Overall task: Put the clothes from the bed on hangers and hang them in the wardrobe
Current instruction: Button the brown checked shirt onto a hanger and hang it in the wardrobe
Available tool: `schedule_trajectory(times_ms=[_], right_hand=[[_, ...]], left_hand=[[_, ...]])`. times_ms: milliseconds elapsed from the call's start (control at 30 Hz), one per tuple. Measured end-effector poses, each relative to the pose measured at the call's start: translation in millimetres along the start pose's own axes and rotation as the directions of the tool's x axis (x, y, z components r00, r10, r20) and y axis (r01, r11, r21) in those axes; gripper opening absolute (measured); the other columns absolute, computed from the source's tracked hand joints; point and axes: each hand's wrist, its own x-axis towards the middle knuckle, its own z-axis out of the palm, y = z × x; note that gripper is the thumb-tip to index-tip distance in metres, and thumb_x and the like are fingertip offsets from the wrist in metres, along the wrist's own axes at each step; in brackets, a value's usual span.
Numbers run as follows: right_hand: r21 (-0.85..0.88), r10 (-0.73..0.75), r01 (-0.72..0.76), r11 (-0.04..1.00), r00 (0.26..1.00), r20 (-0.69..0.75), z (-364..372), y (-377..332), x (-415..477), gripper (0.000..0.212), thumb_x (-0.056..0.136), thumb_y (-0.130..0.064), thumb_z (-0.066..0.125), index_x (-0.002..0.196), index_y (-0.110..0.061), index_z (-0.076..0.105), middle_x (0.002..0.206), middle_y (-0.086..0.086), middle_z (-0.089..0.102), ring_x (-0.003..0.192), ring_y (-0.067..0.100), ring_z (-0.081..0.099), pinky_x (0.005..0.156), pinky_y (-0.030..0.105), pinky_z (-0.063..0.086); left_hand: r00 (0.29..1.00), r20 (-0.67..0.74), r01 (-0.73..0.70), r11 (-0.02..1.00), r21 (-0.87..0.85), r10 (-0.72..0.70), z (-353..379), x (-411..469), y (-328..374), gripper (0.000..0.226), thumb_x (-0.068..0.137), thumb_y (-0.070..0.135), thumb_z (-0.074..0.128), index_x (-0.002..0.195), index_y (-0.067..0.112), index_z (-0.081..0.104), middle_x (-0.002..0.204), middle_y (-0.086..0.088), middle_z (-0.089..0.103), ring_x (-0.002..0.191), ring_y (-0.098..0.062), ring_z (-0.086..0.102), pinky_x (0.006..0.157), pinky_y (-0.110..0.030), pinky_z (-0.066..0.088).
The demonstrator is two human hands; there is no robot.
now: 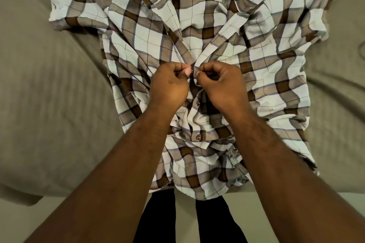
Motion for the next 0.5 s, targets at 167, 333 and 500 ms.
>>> schedule_trajectory(times_ms=[167, 333, 500], right_hand=[[0.029, -0.017, 0.017, 0.999, 1.0, 0.007, 1.0, 1.2, -1.0, 0.012, 0.093, -0.02, 0.071, 0.101, -0.016, 0.078, 0.087, -0.008, 0.076, 0.079, 0.001, 0.071, 0.068, 0.016, 0.055], [0.144, 0.05, -0.057, 0.988, 0.997, 0.056, -5.8, 1.5, -1.0, 0.013, 0.095, -0.016, 0.067, 0.1, -0.016, 0.078, 0.086, -0.008, 0.077, 0.077, 0.001, 0.071, 0.067, 0.016, 0.053], [0.157, 0.054, -0.068, 0.985, 0.994, 0.092, -6.8, -1.9, 1.6, 0.006, 0.085, -0.018, 0.081, 0.089, -0.017, 0.078, 0.081, -0.001, 0.077, 0.079, 0.018, 0.075, 0.071, 0.035, 0.062]], left_hand=[[0.999, 0.038, -0.002, 0.999, 0.037, 0.0, -3.8, 2.6, 2.7, 0.016, 0.1, 0.026, 0.062, 0.112, 0.022, 0.072, 0.094, 0.008, 0.069, 0.081, 0.002, 0.061, 0.058, -0.007, 0.042], [0.996, 0.088, 0.007, 1.0, 0.009, -0.008, -9.7, 0.7, 5.6, 0.017, 0.101, 0.024, 0.06, 0.112, 0.02, 0.072, 0.086, 0.009, 0.067, 0.075, -0.002, 0.06, 0.06, -0.014, 0.041], [0.987, 0.156, 0.028, 0.999, -0.022, -0.024, -17.7, -0.8, 9.1, 0.01, 0.101, 0.025, 0.059, 0.105, 0.026, 0.069, 0.071, 0.008, 0.064, 0.05, 0.005, 0.056, 0.047, -0.008, 0.042]])
